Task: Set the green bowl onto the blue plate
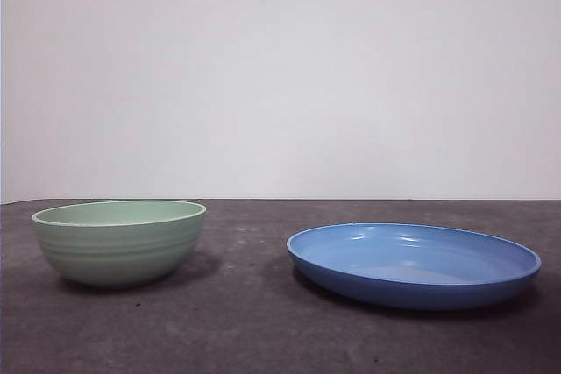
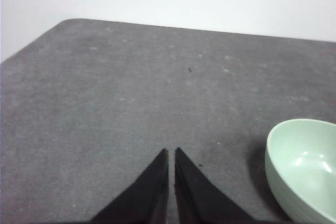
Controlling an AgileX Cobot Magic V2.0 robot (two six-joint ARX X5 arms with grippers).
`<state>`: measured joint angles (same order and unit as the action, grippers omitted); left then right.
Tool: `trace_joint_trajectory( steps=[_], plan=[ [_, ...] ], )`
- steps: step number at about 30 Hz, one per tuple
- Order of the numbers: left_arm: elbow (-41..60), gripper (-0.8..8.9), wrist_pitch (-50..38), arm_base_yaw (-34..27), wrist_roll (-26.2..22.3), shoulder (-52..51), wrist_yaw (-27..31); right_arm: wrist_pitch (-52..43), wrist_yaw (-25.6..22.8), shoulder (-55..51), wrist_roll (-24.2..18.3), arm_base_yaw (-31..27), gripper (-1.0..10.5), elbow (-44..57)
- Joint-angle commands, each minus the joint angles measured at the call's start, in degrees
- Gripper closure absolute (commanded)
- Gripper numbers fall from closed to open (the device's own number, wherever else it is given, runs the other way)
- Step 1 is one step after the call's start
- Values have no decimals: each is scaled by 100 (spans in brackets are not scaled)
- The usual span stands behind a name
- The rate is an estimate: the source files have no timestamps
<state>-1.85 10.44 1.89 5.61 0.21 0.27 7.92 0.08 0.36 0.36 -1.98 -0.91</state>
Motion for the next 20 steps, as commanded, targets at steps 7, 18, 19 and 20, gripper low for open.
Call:
trace_joint_trajectory(
  steps=[7,18,19,20],
  plan=[
    [-85,798,13,0,629,15,15,-409,52,-15,546,-4,932,-42],
    [-1506,798,28,0,901,909,9,164,737,407,1738,-2,933,-1283],
    [-1700,798,28,0,901,1086,-50,208,874,514,1784,-2,933,-1423],
    [-1882,798,31,0,901,1252,-116,258,999,623,1816,0,933,-1572]
  ],
)
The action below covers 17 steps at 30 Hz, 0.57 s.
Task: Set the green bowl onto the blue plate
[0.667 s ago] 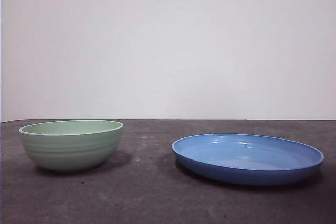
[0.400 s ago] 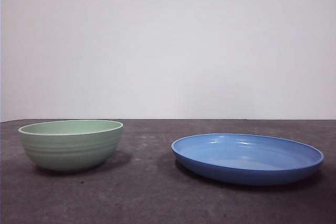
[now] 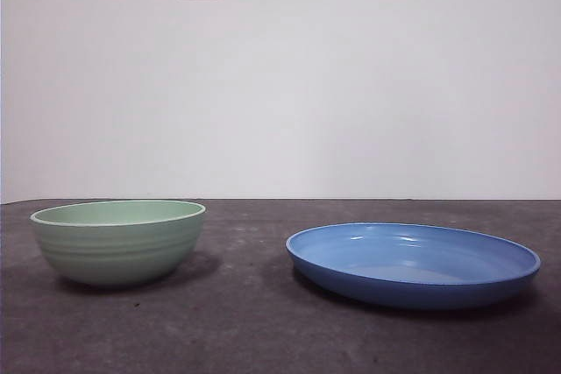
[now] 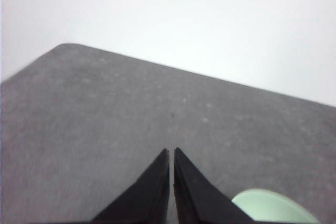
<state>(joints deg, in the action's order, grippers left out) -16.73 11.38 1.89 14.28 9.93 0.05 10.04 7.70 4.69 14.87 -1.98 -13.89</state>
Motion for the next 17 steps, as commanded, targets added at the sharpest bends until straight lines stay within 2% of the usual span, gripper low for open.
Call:
trace_joint_trajectory(
  steps=[1,7,11,17],
  plan=[
    [-616,798,-57,0,33,483,-203,114,372,328,393,0,933,-448],
    [-2057,798,83,13,282,1687,-1084,640,1150,1204,415,2,933,-1526],
    [-3027,798,420,83,299,2417,-1738,964,1668,1829,398,2,933,-2280],
    [-4146,798,1012,323,332,3320,-2417,1517,2511,2800,369,2,933,-3340]
  ],
)
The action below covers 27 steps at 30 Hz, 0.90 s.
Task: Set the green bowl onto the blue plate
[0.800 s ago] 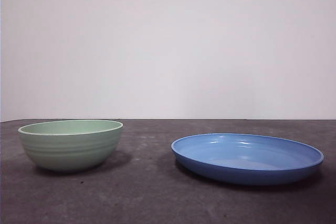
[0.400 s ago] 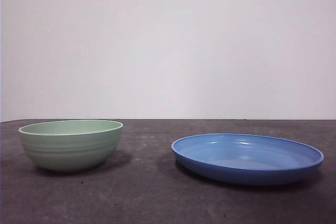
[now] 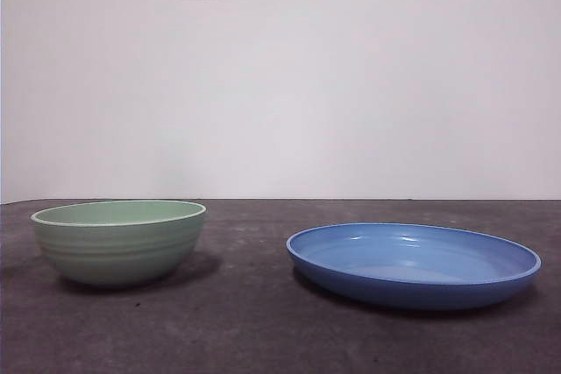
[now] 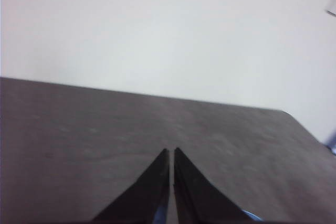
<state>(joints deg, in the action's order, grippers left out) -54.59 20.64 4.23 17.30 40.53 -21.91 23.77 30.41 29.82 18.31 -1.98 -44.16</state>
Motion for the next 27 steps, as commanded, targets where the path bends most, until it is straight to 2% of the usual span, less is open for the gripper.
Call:
trace_joint_trajectory(
  steps=[1,5,12,19,27],
  plan=[
    [-490,798,153,144,28,376,-343,260,367,431,4,2,933,-457],
    [-970,798,560,411,-107,850,-820,833,776,1036,-262,166,933,-1036],
    [-1259,793,1250,1064,-581,1316,-975,1458,774,1661,-909,887,933,-1519],
    [-1259,785,2020,1307,-833,1414,-970,1696,592,1727,-1056,1172,932,-1519],
    [-1259,759,2092,1309,-938,1438,-968,1692,533,1729,-1220,1172,931,-1519]
  ],
)
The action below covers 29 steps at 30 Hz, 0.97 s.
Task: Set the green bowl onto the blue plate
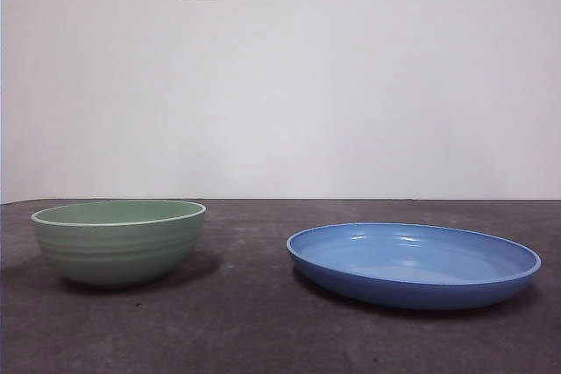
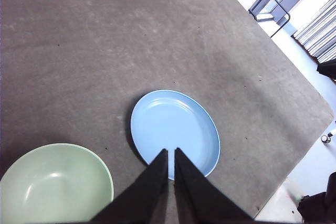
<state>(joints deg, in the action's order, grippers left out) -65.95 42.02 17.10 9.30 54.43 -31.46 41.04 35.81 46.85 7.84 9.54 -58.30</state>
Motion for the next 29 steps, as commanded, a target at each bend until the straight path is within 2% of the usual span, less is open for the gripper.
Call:
trace_joint_trajectory(
  steps=[1,2,6,8,11,17,21,24,26,29],
  plan=[
    [-122,704,-46,22,-138,59,-11,-35,-4,26,-214,20,924,-105],
    [-122,631,-44,22,-136,68,-9,-31,-4,26,-254,20,881,-105],
    [-122,311,-46,22,-133,103,-7,-39,-7,28,-258,20,582,-105],
    [-122,256,-57,22,-131,109,-7,-37,-7,28,-256,20,491,-105],
    [-122,250,-103,22,-131,109,-9,-35,-4,28,-254,20,425,-105],
    [-122,250,-101,22,-131,109,-7,-26,-4,28,-249,20,420,-105],
    [-122,250,-101,22,-133,111,-7,-28,-4,28,-249,20,360,-105],
    [-122,250,-90,20,-133,140,0,-28,0,28,-251,20,360,-105],
    [-122,250,-76,15,-129,190,96,-31,15,26,-251,20,360,-105],
    [-122,250,33,4,-85,339,562,-50,20,26,-251,20,360,-105]
  ],
)
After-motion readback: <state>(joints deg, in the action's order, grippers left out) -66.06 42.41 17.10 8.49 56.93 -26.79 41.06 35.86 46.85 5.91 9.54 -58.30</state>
